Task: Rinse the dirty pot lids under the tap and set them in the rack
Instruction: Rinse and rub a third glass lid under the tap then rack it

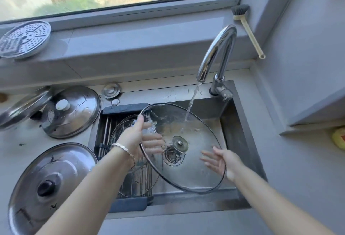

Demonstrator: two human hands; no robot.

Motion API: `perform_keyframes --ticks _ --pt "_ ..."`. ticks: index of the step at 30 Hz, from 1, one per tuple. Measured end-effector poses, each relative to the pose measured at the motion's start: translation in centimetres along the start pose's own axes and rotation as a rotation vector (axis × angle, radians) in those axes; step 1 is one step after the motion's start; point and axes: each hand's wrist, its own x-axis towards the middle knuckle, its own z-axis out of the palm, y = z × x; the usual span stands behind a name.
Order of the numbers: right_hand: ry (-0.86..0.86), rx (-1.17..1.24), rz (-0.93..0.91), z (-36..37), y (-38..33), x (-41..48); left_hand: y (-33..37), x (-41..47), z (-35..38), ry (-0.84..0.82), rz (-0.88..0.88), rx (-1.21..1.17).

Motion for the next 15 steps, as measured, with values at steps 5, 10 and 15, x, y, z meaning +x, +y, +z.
perform_keyframes --ticks 5,10,15 --pt "-0.113 0.245 -0.043 2.4 2.9 1.4 1.4 -0.8 -1.2 0.012 0.220 0.190" --pt "-0.060 0.070 -0.403 3.2 -1.4 -0.2 0.1 0.1 -3.2 0.001 0.294 0.033" --pt "0.009 -0.388 -0.728 4.3 -8.0 -5.0 -3.5 2.8 -1.6 -0.016 0.027 -0.307"
